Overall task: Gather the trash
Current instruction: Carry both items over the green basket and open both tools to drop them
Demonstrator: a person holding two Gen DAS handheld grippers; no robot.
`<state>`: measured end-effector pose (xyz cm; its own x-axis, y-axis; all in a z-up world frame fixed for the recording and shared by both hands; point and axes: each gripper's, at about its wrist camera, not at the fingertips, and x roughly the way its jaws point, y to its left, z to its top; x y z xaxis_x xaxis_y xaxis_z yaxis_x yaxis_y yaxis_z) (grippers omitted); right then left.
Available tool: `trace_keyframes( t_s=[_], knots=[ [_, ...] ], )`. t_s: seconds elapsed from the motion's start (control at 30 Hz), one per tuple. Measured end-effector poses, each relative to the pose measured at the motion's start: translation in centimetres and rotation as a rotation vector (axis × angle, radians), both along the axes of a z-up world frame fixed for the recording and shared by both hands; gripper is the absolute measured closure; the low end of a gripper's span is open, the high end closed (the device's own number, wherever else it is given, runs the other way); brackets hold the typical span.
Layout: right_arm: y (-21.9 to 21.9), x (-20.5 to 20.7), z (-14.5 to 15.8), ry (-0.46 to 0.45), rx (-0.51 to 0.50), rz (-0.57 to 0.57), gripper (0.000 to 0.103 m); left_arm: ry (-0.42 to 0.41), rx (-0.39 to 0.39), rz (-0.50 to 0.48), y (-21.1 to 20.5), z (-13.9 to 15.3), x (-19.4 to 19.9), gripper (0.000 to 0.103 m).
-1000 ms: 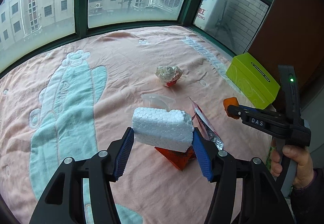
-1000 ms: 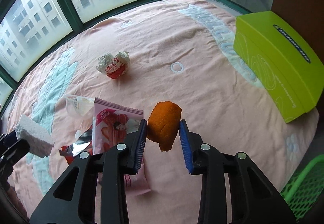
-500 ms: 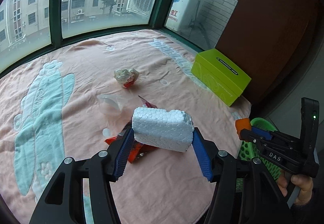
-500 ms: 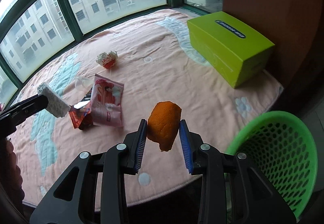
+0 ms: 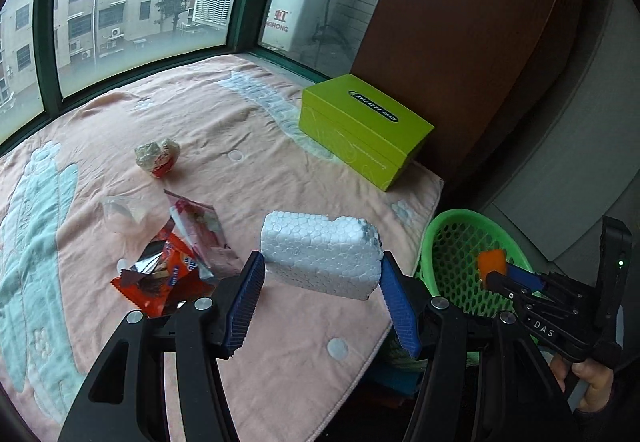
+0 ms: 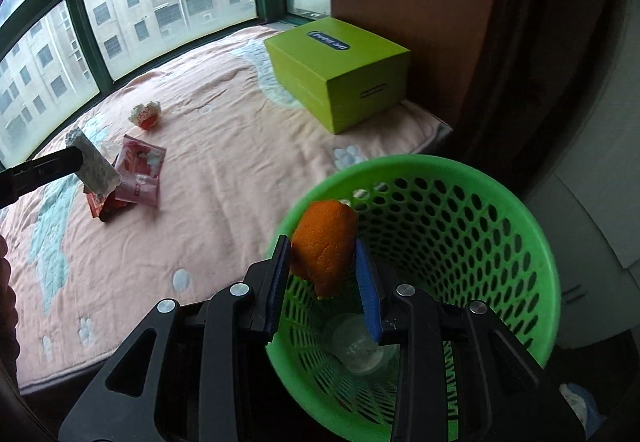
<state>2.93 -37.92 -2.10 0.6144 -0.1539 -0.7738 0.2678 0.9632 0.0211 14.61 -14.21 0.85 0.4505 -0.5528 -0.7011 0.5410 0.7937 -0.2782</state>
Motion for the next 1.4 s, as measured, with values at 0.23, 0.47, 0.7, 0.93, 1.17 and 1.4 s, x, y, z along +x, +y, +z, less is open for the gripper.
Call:
trace_keyframes(
  t_s=[0.23, 0.47, 0.7, 0.93, 1.17, 1.4],
  knots=[
    [-3.3, -2.4, -0.5, 0.009, 0.004, -0.08, 0.068, -0.005, 0.003, -0.066, -3.6, 0.6, -1.2, 0.046],
    [-5.8, -4.3, -0.8, 0.004, 0.014, -0.138, 0.056, -0.014, 0.009, -0.137, -7.5, 1.3, -2.3, 0.046],
    [-7.2, -6.2, -0.4, -0.014, 0.025, -0.181, 0.052, -0.011, 0.026, -0.207, -11.2, 0.9, -3.4, 0.046],
    [-8.2, -8.2, 0.6, -0.056, 0.023, -0.22, 0.035, 0.011, 0.045, -0.269, -14.3, 0.1, -4.8, 0.046],
    [-9.2, -9.3, 1.0, -0.083, 0.04, -0.254, 0.026, 0.034, 0.069, -0.315, -17.0, -0.9, -5.8, 0.046],
    [-9.6, -10.2, 1.0, -0.094, 0.058, -0.275, 0.025, 0.057, 0.069, -0.345, -18.8, -1.6, -6.3, 0.044]
  ],
)
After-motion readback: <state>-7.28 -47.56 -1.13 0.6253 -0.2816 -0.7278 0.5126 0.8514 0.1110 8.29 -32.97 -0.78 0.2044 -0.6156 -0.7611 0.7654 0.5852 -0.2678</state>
